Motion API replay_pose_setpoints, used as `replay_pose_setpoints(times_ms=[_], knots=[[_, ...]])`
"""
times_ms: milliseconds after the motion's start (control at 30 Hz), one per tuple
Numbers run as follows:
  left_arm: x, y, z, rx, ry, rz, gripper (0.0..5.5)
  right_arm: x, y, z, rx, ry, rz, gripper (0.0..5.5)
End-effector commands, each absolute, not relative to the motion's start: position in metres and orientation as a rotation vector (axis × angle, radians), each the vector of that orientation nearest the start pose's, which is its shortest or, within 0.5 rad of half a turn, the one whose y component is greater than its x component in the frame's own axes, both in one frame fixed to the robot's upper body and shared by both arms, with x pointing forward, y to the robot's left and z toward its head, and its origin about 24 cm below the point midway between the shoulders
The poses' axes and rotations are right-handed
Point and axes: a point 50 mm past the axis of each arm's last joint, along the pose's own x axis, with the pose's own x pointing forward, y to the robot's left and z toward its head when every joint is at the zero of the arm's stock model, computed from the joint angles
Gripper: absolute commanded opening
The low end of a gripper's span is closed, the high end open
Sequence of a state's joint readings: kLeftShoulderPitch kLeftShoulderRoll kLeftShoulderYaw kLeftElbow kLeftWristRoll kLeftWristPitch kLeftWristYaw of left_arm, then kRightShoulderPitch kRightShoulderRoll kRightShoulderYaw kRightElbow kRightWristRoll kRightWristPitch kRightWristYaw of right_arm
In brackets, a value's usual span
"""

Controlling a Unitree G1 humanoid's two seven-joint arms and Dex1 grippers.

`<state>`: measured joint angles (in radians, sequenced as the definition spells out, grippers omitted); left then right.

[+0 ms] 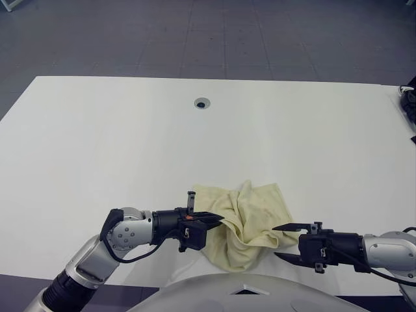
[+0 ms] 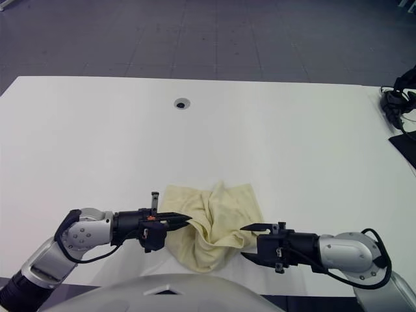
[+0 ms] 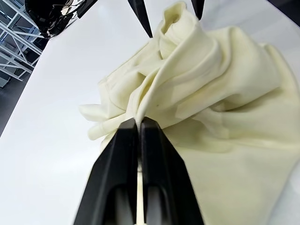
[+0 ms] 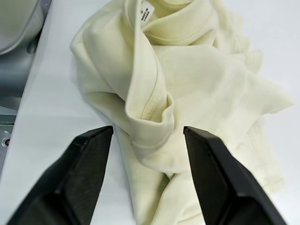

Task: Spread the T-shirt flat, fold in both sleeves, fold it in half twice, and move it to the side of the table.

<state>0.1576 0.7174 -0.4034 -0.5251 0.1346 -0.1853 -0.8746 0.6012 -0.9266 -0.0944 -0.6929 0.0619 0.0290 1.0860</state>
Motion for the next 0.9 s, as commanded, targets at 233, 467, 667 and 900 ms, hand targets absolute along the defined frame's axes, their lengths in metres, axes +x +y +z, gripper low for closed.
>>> replay_pose_setpoints(times_ms=[233, 467, 667, 900], knots=[[0.154, 0.116, 0.082, 0.824, -0.123, -1.442, 0.00, 0.119, -0.201, 0.094, -0.778, 0.372, 1.348, 0.88], [0.155, 0.116, 0.084, 0.840, -0.142, -1.430, 0.00, 0.118, -0.202, 0.094, -0.799, 0.354, 1.362, 0.00], [0.159, 0.122, 0.091, 0.865, -0.156, -1.402, 0.00, 0.118, -0.203, 0.100, -0.826, 0.344, 1.372, 0.00], [0.169, 0.162, 0.134, 1.061, -0.129, -1.336, 0.00, 0.117, -0.210, 0.144, -0.989, 0.381, 1.488, 0.00]])
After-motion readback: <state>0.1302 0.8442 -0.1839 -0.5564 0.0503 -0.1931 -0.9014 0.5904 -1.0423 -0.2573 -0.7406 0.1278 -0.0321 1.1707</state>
